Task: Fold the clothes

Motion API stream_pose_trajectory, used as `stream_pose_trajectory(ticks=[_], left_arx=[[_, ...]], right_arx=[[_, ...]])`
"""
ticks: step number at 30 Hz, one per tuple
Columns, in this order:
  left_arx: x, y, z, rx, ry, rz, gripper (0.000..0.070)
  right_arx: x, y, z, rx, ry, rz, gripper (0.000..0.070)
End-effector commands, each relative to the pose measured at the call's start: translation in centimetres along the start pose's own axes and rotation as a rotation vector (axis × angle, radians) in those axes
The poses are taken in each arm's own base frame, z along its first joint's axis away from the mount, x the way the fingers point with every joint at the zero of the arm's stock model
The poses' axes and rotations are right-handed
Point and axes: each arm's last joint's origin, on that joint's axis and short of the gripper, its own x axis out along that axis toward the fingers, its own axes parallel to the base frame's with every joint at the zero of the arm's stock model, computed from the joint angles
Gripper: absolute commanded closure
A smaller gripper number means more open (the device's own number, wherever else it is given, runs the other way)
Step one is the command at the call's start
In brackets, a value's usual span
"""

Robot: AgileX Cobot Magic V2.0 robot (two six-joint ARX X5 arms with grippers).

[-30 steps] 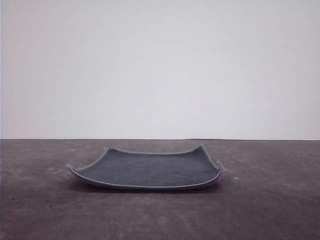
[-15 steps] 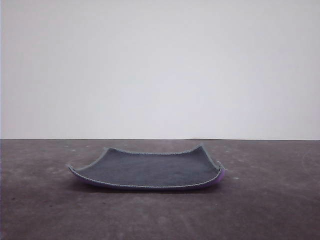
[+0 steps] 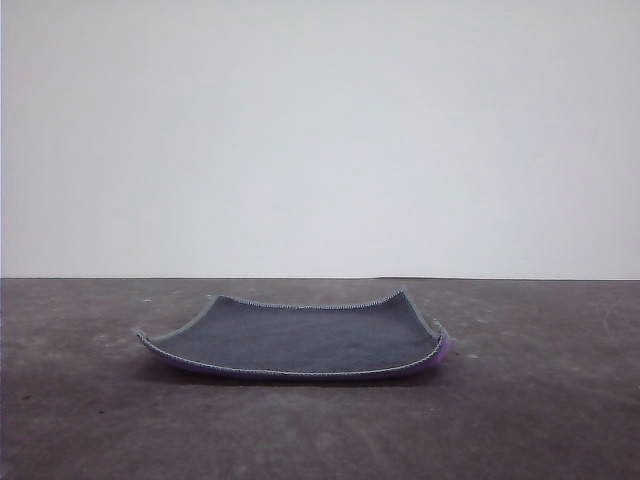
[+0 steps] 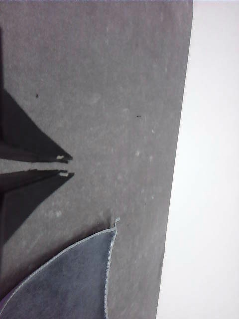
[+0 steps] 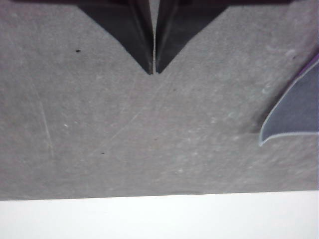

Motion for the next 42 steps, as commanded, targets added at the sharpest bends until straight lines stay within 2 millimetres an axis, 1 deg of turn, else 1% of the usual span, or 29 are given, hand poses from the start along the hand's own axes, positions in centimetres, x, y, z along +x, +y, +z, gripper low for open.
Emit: stream_pose_trajectory(ticks=[1,3,6,9,13,16,19,22,24,28,32,35,42], left_arx=[[-0.2,-0.2,1.2,-0.009,-0.034,0.006,0.0688],[-0.3,-0.3,2.1,-0.011,-0.037,0.023,0.0688],[-0.1,-0.3,3.7,-0.039,-0.021,0.065,0.0688],[0.8,-0.5,5.6,-0.092,0.026,0.088,0.0688],[2.9,-0.9,8.3,-0.109,0.180,0.070,0.0689],[5.3,-1.3,10.1,-0.086,0.311,0.033,0.0689],[7.7,-1.8,11.4,-0.063,0.411,-0.032,0.0688],[9.9,-2.2,12.2,-0.067,0.461,-0.109,0.0688],[11.0,-2.5,12.5,-0.069,0.474,-0.168,0.0688],[12.4,-2.9,12.6,-0.091,0.510,-0.259,0.0688],[13.0,-3.0,12.2,-0.108,0.528,-0.318,0.0688],[13.0,-3.0,12.2,-0.100,0.531,-0.322,0.0688],[13.0,-3.0,12.2,-0.099,0.531,-0.322,0.0683]], right_arx=[[0.0,0.0,0.2,0.058,-0.002,-0.005,0.0700],[-0.1,0.1,0.6,0.080,0.002,-0.004,0.0700],[-0.1,0.2,2.0,0.091,0.011,-0.005,0.0700],[0.0,0.5,4.0,0.100,0.018,0.001,0.0700],[0.9,1.0,7.4,0.117,0.050,0.026,0.0700],[2.3,1.5,9.8,0.093,0.104,0.088,0.0700],[4.3,2.0,11.8,0.019,0.179,0.156,0.0700],[6.2,2.5,13.1,-0.056,0.251,0.217,0.0700],[7.4,2.9,13.8,-0.054,0.288,0.277,0.0700],[9.7,3.3,14.9,-0.023,0.350,0.392,0.0700],[11.3,3.5,15.0,0.007,0.404,0.480,0.0700],[11.8,3.5,14.6,0.018,0.429,0.495,0.0700],[11.9,3.5,14.4,0.022,0.441,0.498,0.0700]])
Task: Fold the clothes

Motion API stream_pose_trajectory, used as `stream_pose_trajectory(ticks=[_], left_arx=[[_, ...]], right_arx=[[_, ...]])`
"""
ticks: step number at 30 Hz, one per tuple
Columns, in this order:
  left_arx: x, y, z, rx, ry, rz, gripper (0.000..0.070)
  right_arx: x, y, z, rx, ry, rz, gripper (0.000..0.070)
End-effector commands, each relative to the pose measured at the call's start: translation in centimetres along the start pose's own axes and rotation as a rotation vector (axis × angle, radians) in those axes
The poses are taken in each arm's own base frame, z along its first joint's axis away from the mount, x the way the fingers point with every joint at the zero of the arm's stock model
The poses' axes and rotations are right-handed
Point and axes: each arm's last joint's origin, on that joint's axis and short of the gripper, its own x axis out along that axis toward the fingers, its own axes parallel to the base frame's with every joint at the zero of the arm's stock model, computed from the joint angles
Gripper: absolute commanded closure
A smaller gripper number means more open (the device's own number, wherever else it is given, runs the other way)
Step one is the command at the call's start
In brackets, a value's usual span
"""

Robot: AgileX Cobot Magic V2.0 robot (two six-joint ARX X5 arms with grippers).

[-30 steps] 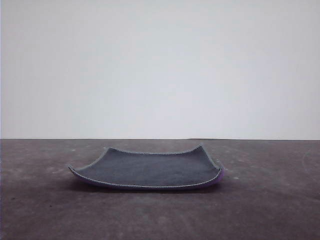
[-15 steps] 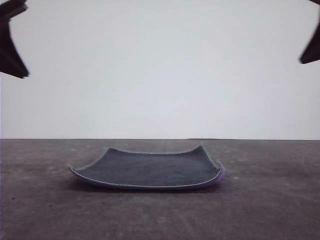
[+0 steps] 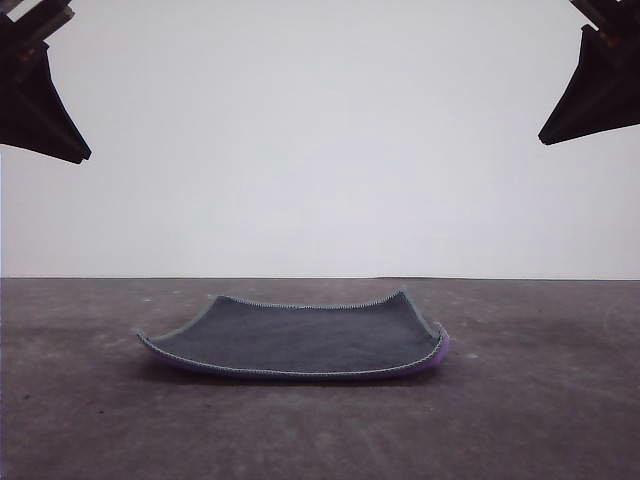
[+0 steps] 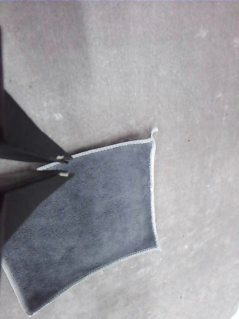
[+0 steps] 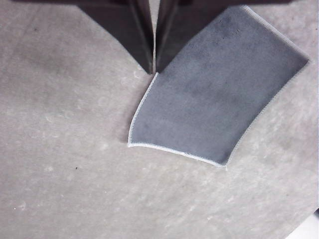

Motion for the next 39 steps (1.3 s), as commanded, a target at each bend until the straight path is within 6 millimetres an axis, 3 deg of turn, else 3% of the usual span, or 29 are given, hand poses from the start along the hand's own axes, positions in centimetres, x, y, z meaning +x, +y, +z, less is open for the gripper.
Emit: stream_pose_trajectory(ticks=[1,5,8,10,12,14,33,39], left_arx=[[0.0,-0.1,0.5,0.022,-0.014,-0.010,0.0683],[0.0,-0.1,0.6,0.023,-0.016,-0.009,0.0682],[0.0,-0.1,0.6,0.023,-0.015,-0.009,0.0613],[0.0,-0.1,0.5,0.021,-0.013,-0.008,0.0439],[0.0,-0.1,0.5,0.021,-0.012,-0.009,0.0293],[0.0,-0.1,0.5,0.021,-0.012,-0.009,0.0260],[0.2,-0.1,0.6,0.013,-0.014,-0.008,0.0265],[3.2,0.8,0.6,-0.036,0.019,-0.038,0.0264]], right_arx=[[0.0,0.1,0.4,-0.020,-0.011,0.006,0.0700],[0.0,0.1,0.4,-0.020,-0.011,0.006,0.0700],[0.0,0.1,0.4,-0.020,-0.011,0.006,0.0671],[0.0,0.1,0.4,-0.020,-0.011,0.004,0.0467],[0.0,0.0,0.4,-0.019,-0.010,-0.005,0.0215],[0.0,0.0,0.4,-0.019,-0.011,-0.006,0.0107],[0.0,0.0,0.8,-0.067,-0.048,-0.013,0.0109],[2.2,-0.2,0.8,-0.037,-0.039,0.028,0.0109]])
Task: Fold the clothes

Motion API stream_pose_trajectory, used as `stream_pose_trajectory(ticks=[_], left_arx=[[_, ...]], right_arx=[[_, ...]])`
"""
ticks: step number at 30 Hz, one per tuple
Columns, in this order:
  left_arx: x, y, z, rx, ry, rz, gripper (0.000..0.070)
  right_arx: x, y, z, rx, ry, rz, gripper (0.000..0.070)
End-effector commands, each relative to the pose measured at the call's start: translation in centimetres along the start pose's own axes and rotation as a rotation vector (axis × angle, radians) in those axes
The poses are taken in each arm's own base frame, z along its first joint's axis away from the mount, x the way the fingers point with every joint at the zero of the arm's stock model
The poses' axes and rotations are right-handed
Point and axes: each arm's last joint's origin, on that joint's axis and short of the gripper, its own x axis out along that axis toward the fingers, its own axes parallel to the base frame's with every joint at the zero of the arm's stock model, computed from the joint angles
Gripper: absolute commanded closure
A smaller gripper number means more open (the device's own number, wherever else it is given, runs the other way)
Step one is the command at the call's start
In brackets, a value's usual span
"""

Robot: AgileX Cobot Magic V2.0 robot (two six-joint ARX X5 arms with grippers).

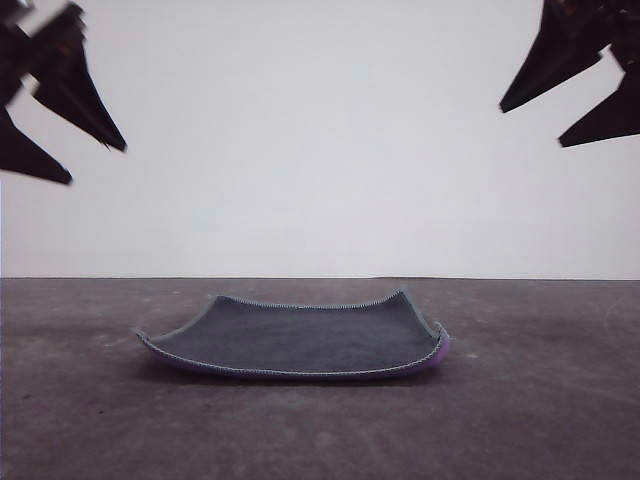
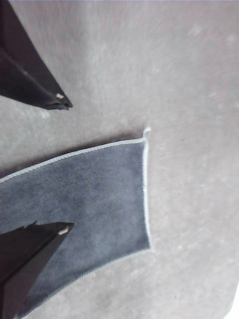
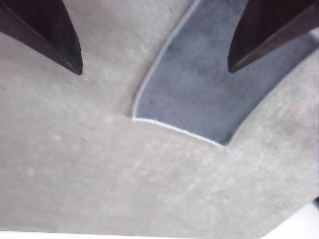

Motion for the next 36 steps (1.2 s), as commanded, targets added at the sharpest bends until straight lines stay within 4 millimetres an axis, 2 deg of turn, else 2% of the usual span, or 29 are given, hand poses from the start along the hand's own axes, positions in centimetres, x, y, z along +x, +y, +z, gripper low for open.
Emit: stream_pose_trajectory(ticks=[1,5,13,17,23,29,36], left_arx=[[1.4,0.3,0.4,-0.022,0.020,-0.033,0.0264],[4.8,1.0,0.9,-0.040,0.066,-0.129,0.0265],[11.4,3.2,3.0,-0.068,0.138,-0.142,0.0265],[14.2,4.2,3.9,-0.079,0.182,-0.164,0.0265],[17.3,5.4,4.6,-0.086,0.194,-0.168,0.0264],[19.4,6.3,4.0,-0.103,0.225,-0.163,0.0264],[20.3,6.1,3.3,-0.103,0.248,-0.170,0.0264]], right_arx=[[1.5,-0.4,-0.2,0.035,0.031,0.017,0.0109],[4.9,-1.1,-1.0,0.036,0.057,0.057,0.0109],[11.8,-3.5,-2.1,0.134,0.127,0.108,0.0109],[14.8,-4.9,-1.3,0.191,0.151,0.149,0.0109],[18.5,-6.6,0.0,0.264,0.183,0.176,0.0109],[21.1,-7.9,0.2,0.311,0.247,0.176,0.0109],[21.6,-8.1,-0.6,0.350,0.290,0.178,0.0110]])
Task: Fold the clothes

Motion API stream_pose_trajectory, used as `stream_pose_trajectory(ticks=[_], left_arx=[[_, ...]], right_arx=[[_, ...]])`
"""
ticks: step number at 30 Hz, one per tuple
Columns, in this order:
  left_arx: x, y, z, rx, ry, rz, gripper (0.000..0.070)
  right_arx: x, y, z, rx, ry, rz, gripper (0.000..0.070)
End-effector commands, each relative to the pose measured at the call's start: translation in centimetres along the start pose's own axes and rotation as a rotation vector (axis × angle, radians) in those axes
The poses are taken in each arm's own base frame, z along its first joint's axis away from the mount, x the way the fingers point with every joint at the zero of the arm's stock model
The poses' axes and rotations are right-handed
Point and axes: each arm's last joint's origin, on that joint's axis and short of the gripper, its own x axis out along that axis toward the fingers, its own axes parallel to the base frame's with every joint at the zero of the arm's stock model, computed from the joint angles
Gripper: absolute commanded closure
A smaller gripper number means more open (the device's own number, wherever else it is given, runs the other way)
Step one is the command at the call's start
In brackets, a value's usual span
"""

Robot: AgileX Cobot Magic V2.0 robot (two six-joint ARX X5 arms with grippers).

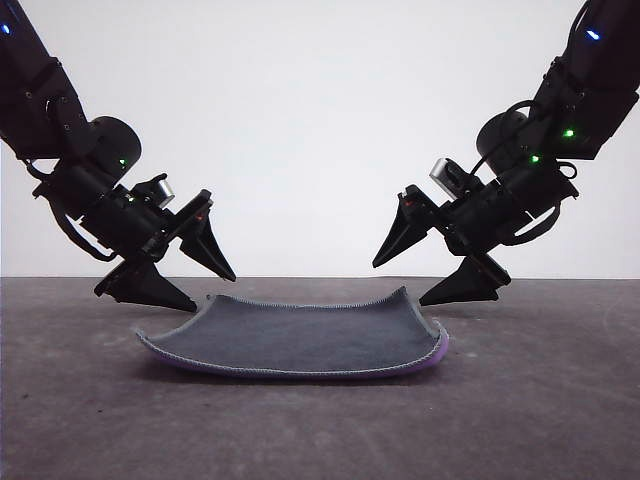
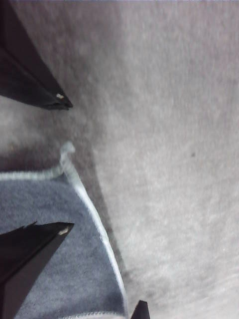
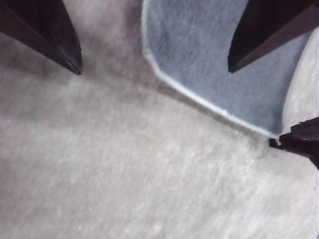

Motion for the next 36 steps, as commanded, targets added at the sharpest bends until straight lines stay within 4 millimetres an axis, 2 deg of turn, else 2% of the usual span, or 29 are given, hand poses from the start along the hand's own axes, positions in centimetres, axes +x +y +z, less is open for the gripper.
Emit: stream_pose_trajectory(ticks=[1,7,9,13,17,19,20,21,22,29,36], left_arx=[[0.9,-0.1,0.1,0.021,0.005,-0.016,0.0264],[1.8,-1.4,-0.2,0.043,0.020,-0.038,0.0264],[2.0,-1.8,-0.3,0.048,0.025,-0.043,0.0265],[2.2,-2.1,-0.4,0.053,0.029,-0.047,0.0265],[2.2,-2.0,-0.4,0.051,0.030,-0.046,0.0288],[2.2,-2.0,-0.4,0.051,0.031,-0.041,0.0426],[2.2,-2.0,-0.4,0.050,0.032,-0.039,0.0537],[2.2,-2.0,-0.4,0.050,0.033,-0.038,0.0637],[2.2,-2.0,-0.4,0.051,0.033,-0.037,0.0698],[2.1,-1.9,-0.7,0.052,0.056,-0.033,0.0690],[1.4,-2.0,-1.1,0.053,0.120,-0.019,0.0690]], right_arx=[[0.7,-0.2,0.0,0.015,0.019,0.007,0.0110],[1.3,0.5,-0.6,0.017,0.067,0.029,0.0111],[1.5,0.8,-0.7,0.015,0.072,0.037,0.0130],[1.7,1.1,-0.8,0.013,0.080,0.038,0.0256],[1.8,1.2,-0.8,0.007,0.076,0.035,0.0435],[1.8,1.1,-0.8,0.007,0.073,0.022,0.0579],[1.8,1.1,-0.8,0.006,0.070,0.010,0.0652],[1.8,1.1,-0.8,0.002,0.069,0.009,0.0683],[1.8,1.1,-0.8,-0.001,0.069,0.008,0.0700],[1.7,1.1,-0.7,-0.024,0.072,0.016,0.0700],[1.0,1.4,-0.1,-0.007,0.118,0.117,0.0700]])
